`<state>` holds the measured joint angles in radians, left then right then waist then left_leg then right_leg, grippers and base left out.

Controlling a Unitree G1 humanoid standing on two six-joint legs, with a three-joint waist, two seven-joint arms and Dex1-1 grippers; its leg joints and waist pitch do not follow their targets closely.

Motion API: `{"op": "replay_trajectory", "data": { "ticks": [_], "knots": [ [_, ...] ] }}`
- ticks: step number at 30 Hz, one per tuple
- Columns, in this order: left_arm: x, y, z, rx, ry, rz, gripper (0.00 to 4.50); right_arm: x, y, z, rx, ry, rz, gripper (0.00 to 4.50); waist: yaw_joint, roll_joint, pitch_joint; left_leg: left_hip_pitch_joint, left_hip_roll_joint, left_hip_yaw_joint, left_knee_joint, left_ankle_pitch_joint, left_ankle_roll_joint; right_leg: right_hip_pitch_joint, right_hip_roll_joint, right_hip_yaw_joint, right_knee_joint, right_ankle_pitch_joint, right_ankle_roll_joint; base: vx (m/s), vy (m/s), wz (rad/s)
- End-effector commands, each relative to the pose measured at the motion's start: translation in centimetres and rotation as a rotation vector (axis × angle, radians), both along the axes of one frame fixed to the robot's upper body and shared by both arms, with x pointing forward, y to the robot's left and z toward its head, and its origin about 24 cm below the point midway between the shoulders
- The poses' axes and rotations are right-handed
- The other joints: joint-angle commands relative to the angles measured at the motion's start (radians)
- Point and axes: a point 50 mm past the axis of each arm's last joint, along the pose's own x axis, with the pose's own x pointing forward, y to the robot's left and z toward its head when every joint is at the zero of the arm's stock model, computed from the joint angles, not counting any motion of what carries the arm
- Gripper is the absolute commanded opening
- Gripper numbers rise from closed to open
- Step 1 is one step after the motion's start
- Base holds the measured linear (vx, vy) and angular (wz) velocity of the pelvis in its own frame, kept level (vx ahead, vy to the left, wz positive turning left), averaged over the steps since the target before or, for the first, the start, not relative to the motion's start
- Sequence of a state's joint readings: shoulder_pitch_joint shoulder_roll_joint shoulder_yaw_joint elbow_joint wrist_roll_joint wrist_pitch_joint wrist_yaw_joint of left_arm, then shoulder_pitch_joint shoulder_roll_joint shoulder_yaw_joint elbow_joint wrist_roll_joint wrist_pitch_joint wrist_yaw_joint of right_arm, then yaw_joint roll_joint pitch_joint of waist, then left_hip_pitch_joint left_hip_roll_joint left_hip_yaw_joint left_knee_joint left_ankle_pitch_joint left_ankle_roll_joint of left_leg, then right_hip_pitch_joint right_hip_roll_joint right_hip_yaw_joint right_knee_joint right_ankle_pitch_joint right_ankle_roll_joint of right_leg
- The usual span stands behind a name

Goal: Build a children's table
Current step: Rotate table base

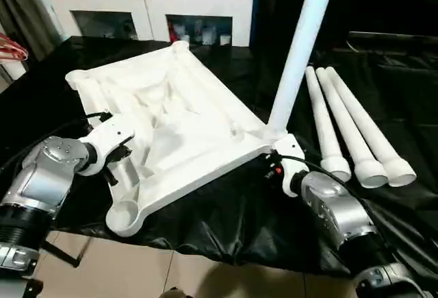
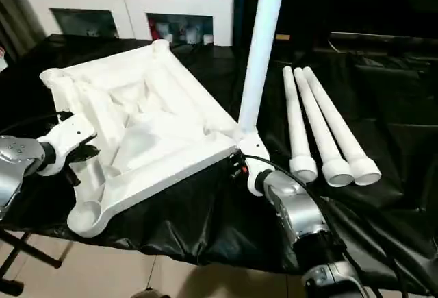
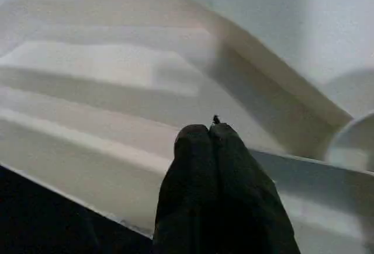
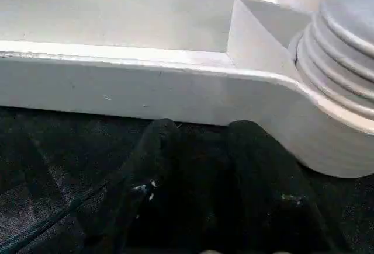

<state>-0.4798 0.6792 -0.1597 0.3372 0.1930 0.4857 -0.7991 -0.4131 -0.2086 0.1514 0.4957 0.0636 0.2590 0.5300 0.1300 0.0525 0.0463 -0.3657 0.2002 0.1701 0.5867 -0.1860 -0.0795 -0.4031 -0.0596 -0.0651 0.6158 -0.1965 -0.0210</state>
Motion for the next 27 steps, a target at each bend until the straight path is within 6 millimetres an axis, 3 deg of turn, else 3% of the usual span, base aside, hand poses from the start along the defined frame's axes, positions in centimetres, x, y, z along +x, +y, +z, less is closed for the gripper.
{"op": "replay_trajectory", "data": {
  "ticks": [1, 6, 12, 14, 15, 18, 23, 27],
  "knots": [
    [0.1, 1.0, 0.3, 0.012, -0.003, 0.059, 0.0, 0.4, 0.0, 0.3, -0.007, -0.02, -0.009, 1.33, 0.002, 0.009, -0.06, 0.006, 0.025, -0.015, -0.072, -0.222, -0.018, 0.05, -0.081, 0.049, -0.069, -0.14, -0.189, 0.0, 0.0, 0.0],
    [0.3, 1.9, 1.4, 0.038, -0.039, 0.095, 0.0, 0.5, 0.2, 0.1, -0.007, -0.023, 0.001, 0.9, -0.001, 0.011, -0.063, 0.007, 0.025, -0.016, -0.069, -0.199, -0.015, 0.05, -0.077, 0.047, -0.062, -0.087, -0.202, 0.0, 0.0, 0.0],
    [-0.3, 1.5, 0.3, 0.038, 0.033, 0.056, 0.0, 0.6, 0.2, 0.1, -0.007, -0.026, 0.002, 0.42, -0.001, 0.01, -0.061, 0.007, 0.025, -0.015, -0.07, -0.209, -0.012, 0.05, -0.081, 0.048, -0.065, -0.112, -0.209, 0.0, 0.0, 0.0],
    [-1.4, 0.3, -1.6, 0.034, 0.152, -0.048, 0.0, 0.9, 0.3, 0.1, -0.008, -0.031, 0.004, 0.31, -0.001, 0.01, -0.062, 0.006, 0.027, -0.018, -0.072, -0.211, -0.013, 0.051, -0.084, 0.048, -0.065, -0.121, -0.208, 0.0, 0.0, 0.0],
    [-1.5, 0.1, -1.8, 0.033, 0.167, -0.062, 0.0, 0.9, 0.4, 0.1, -0.008, -0.032, 0.005, 0.09, -0.003, 0.01, -0.062, 0.006, 0.027, -0.016, -0.072, -0.212, -0.012, 0.049, -0.082, 0.049, -0.065, -0.119, -0.209, 0.0, 0.0, 0.0],
    [-2.9, -1.0, -2.9, 0.058, 0.28, -0.172, 0.0, 1.2, 0.7, 0.1, -0.006, -0.037, 0.007, 0.03, -0.007, 0.014, -0.06, 0.01, 0.03, -0.017, -0.073, -0.233, -0.014, 0.049, -0.085, 0.049, -0.067, -0.125, -0.218, 0.0, 0.0, 0.0],
    [-4.8, -3.6, -2.9, -0.035, 0.401, -0.362, 0.0, 1.6, 1.2, 0.2, 0.005, -0.039, 0.008, 0.03, -0.011, 0.012, -0.057, 0.008, 0.03, -0.015, -0.076, -0.238, -0.012, 0.048, -0.084, 0.051, -0.068, -0.166, -0.223, 0.0, 0.0, 0.0],
    [-5.8, -6.4, -2.5, -0.147, 0.451, -0.497, 0.0, 2.0, 2.0, 0.3, 0.017, -0.043, 0.021, 0.03, -0.012, 0.011, -0.061, 0.008, 0.028, -0.012, -0.072, -0.207, -0.01, 0.049, -0.08, 0.05, -0.061, -0.11, -0.235, 0.0, 0.0, 0.0]
  ]
}}
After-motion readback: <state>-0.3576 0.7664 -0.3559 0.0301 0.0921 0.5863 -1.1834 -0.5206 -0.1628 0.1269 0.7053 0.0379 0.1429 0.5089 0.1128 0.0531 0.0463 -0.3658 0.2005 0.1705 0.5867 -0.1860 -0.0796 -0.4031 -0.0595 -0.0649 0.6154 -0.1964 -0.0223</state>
